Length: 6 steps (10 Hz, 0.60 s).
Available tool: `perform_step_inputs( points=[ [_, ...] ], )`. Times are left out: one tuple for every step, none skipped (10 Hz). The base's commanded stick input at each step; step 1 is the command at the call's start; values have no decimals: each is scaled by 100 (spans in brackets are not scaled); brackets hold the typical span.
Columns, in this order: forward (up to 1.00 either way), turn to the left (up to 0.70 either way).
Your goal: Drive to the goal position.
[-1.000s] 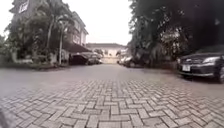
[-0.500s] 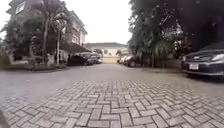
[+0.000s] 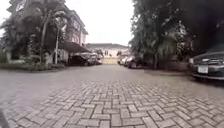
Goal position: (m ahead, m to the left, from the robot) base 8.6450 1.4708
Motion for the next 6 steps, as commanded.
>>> perform_step_inputs(
  points=[
    [70,0],
    [70,0],
    [70,0],
    [70,0],
    [70,0],
    [70,0]
  ],
)
